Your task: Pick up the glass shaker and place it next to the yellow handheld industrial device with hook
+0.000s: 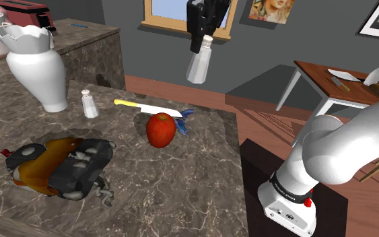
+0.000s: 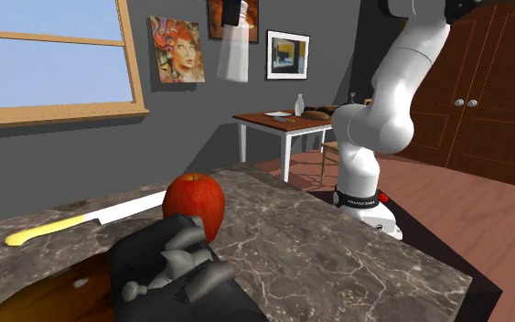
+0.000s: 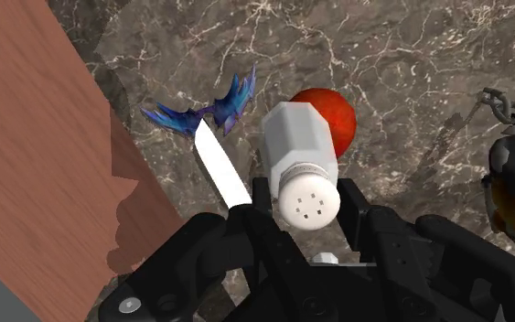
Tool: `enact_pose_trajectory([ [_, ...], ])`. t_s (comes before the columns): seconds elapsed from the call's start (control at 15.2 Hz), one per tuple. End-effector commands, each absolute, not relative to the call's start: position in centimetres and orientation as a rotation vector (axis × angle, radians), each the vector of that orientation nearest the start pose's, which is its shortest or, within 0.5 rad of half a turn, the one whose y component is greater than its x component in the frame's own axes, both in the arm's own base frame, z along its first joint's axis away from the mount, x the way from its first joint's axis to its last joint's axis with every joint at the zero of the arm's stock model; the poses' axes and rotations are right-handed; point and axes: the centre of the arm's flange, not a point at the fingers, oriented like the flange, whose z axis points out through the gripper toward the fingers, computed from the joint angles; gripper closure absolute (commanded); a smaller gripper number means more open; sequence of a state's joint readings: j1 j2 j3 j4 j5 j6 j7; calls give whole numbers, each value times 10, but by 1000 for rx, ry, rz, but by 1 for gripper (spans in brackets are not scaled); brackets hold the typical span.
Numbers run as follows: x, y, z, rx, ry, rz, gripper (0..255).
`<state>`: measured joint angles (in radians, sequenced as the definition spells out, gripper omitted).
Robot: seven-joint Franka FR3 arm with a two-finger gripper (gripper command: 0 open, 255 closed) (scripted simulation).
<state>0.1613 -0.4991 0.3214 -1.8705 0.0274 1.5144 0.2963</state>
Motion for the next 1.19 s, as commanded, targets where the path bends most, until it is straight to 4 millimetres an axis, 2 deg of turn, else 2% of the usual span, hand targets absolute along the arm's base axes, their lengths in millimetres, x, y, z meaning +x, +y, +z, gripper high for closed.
enact_pose_trajectory([
  [0.0, 320, 250, 699, -3193, -257, -253, 255],
  [1.12, 269, 468, 699, -3193, -257, -253, 255],
])
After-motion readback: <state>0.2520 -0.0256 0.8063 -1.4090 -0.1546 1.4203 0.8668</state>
